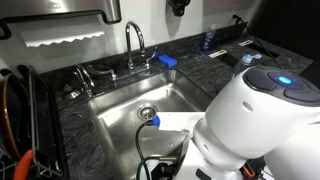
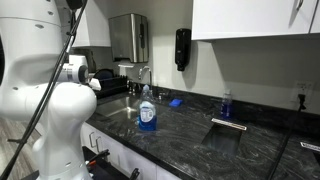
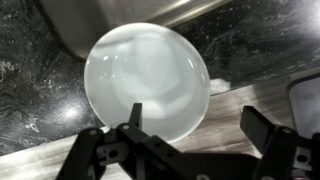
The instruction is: Move the bowl to the left side of the sink
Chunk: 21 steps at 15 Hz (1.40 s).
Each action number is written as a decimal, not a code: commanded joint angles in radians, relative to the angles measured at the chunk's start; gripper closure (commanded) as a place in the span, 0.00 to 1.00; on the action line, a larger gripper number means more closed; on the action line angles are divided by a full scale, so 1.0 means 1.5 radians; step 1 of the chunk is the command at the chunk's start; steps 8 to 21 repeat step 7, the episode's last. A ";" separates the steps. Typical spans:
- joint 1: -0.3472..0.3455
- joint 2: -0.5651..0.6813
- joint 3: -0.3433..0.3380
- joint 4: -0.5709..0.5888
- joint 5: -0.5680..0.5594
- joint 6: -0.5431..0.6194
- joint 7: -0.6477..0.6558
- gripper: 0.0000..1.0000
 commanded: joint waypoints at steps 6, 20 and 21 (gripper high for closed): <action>-0.001 -0.105 -0.022 0.047 0.012 -0.201 -0.065 0.00; 0.000 -0.109 -0.027 0.053 0.007 -0.216 -0.062 0.00; 0.000 -0.109 -0.027 0.053 0.007 -0.216 -0.062 0.00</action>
